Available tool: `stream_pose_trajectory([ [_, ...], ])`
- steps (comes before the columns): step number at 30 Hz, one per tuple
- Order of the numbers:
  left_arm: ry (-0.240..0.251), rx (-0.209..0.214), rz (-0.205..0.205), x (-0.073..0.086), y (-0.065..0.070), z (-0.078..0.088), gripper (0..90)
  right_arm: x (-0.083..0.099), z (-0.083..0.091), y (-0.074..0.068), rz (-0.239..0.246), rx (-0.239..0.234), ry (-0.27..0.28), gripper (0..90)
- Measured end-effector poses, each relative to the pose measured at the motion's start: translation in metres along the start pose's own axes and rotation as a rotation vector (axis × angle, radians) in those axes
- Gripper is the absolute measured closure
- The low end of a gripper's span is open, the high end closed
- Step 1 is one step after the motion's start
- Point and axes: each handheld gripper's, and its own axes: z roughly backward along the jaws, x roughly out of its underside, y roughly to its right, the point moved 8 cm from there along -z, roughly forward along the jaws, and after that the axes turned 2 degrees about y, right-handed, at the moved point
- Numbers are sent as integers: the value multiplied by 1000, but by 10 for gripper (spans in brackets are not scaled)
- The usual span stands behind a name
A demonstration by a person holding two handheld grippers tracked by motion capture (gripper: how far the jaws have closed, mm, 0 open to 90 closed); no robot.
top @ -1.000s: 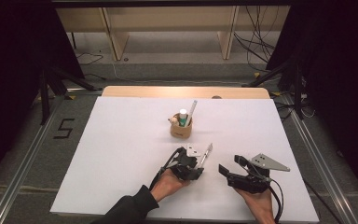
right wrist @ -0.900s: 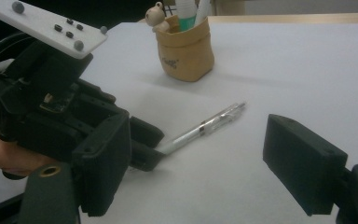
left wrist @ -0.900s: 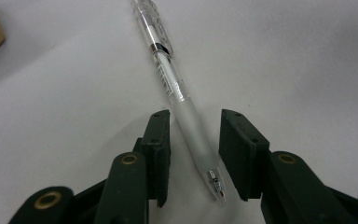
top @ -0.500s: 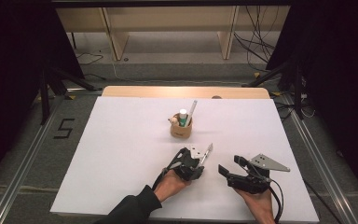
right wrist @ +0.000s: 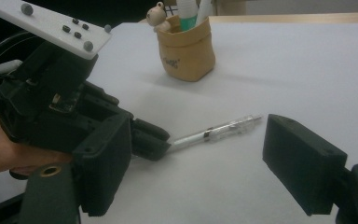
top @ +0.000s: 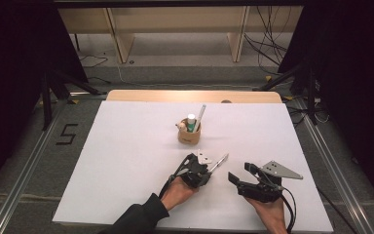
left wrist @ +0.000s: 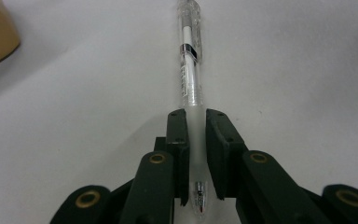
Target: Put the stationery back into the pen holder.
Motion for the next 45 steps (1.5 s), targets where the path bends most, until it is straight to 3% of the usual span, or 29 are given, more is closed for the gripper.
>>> stream_pose_trajectory([
  [8, 6, 37, 20, -1, -5, 2, 799, 0, 1, 1, -1, 1, 1, 244],
  [21, 19, 128, 73, -8, -26, 23, 800, -1, 1, 1, 3, 3, 7, 245],
  [31, -17, 161, -14, -10, -30, 46, 799, -1, 0, -5, 59, -2, 0, 232],
  [36, -36, 183, -56, -6, -33, 59, 799, -2, -1, -12, 112, -6, -5, 230],
  [45, -85, 214, -94, 2, -36, 70, 799, 0, -8, -30, 201, -29, -30, 230],
])
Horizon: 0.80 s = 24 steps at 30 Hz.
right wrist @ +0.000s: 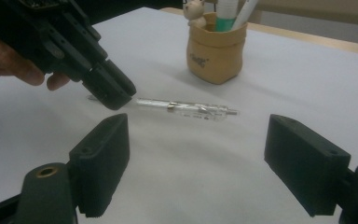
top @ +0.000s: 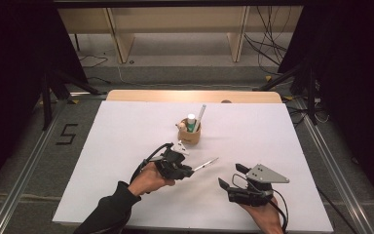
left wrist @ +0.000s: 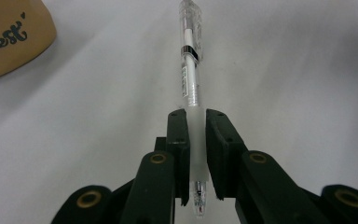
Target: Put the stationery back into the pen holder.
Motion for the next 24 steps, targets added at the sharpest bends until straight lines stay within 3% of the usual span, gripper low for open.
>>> stream_pose_trajectory([
  [11, -51, 35, -48, 2, 5, 8, 799, -2, -13, -20, 112, -17, -20, 233],
  [24, -81, 69, -60, 2, 9, 17, 798, -5, -24, -35, 376, 60, -70, 253],
])
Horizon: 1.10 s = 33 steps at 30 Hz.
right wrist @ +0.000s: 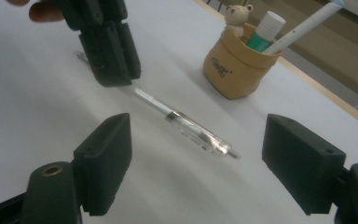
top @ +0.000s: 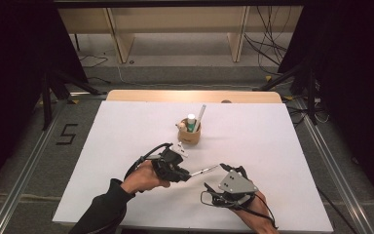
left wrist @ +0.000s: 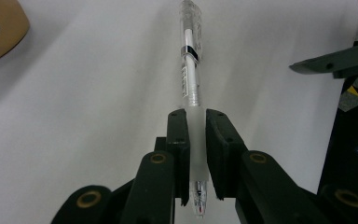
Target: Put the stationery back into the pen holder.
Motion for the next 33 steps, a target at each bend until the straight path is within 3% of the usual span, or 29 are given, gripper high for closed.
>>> stream_pose_trajectory([
  [5, 3, 5, -2, -2, 3, 4, 798, -2, -5, -7, 89, 11, -14, 265],
  [11, -26, 24, -19, 0, 6, 6, 798, -3, -13, -14, 169, 21, -30, 298],
  [20, -31, 37, -24, -1, 10, 13, 799, -5, -21, -22, 310, 37, -53, 431],
  [33, -72, 53, -47, 2, 14, 13, 799, 0, -31, -31, 581, 112, -99, 586],
])
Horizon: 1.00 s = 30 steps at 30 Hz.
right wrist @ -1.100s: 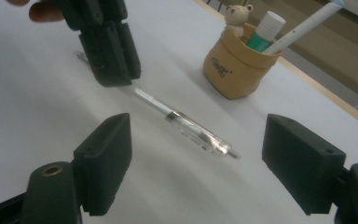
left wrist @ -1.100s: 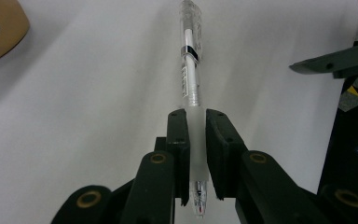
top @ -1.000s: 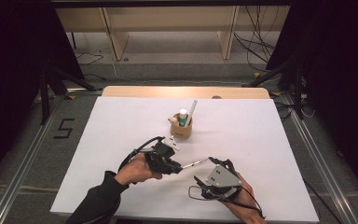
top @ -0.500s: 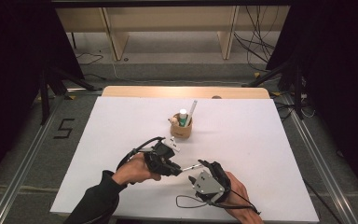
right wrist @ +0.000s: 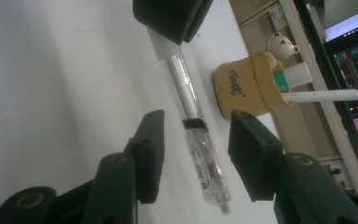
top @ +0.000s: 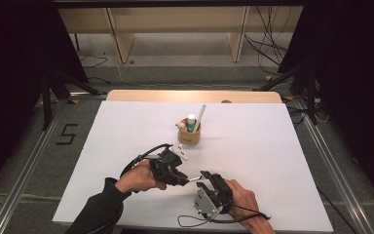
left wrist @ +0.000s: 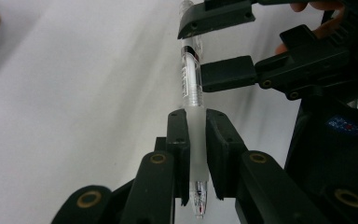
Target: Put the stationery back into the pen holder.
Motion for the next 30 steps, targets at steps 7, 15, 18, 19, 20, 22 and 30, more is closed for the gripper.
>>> stream_pose_trajectory([
  [7, -13, 16, -6, 1, 2, 0, 799, 1, -3, -7, 86, 10, -25, 673],
  [15, -26, 27, -3, 3, 2, -1, 799, 0, -4, -10, 166, 20, -20, 763],
  [18, -23, 29, 3, 2, 2, -1, 798, 0, -4, -11, 199, 23, -22, 783],
  [19, -26, 30, 3, 3, 2, -2, 798, 1, -4, -12, 206, 21, -21, 786],
  [20, -27, 31, 3, 3, 2, -2, 797, 1, -4, -12, 211, 23, -22, 788],
  [22, -26, 35, 4, 3, 2, -3, 792, 1, -5, -13, 220, 20, -23, 792],
  [30, -24, -1, -23, 3, 4, 5, 556, 7, -2, -8, 223, 35, -33, 797],
])
